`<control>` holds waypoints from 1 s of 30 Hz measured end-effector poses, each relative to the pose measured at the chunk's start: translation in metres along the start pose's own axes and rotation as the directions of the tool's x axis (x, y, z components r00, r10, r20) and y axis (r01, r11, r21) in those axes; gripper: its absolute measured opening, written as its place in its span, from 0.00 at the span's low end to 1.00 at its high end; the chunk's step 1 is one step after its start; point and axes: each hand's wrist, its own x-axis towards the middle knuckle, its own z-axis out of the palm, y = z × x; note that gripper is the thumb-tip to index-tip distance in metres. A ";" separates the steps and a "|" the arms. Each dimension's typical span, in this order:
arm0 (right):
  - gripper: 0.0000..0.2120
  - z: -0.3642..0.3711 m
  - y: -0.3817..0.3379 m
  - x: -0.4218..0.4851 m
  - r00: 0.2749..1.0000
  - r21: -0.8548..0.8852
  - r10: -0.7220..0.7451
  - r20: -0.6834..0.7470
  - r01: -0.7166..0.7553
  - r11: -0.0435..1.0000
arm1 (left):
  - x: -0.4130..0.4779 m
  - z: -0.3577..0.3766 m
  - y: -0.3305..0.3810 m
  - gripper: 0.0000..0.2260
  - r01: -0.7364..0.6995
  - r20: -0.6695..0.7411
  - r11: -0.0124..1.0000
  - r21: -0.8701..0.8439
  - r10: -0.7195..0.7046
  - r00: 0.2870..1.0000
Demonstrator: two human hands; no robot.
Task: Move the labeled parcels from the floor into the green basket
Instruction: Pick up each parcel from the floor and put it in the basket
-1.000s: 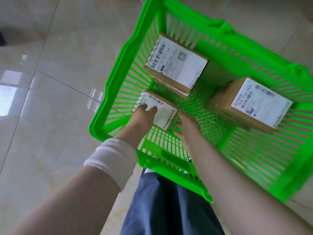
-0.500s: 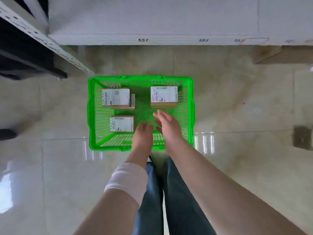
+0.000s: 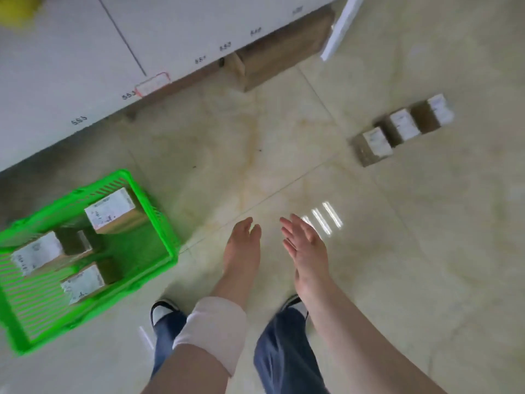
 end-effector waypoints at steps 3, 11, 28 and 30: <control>0.14 -0.092 -0.042 0.026 0.998 0.058 -0.027 -0.050 0.030 0.998 | -0.016 0.089 0.035 0.18 -0.018 0.047 1.000 0.023 0.017 0.999; 0.09 -0.263 -0.176 0.084 0.985 0.153 -0.099 -0.143 0.121 0.981 | -0.044 0.280 0.158 0.18 -0.159 0.193 0.987 -0.003 0.157 0.969; 0.14 -0.528 -0.373 0.242 0.977 0.141 -0.023 -0.210 0.053 0.989 | -0.037 0.599 0.357 0.19 -0.076 0.264 0.996 0.044 0.061 0.963; 0.15 -0.555 -0.392 0.266 0.982 0.088 -0.030 -0.187 0.047 0.995 | -0.031 0.626 0.372 0.19 -0.031 0.239 0.999 -0.014 0.033 0.970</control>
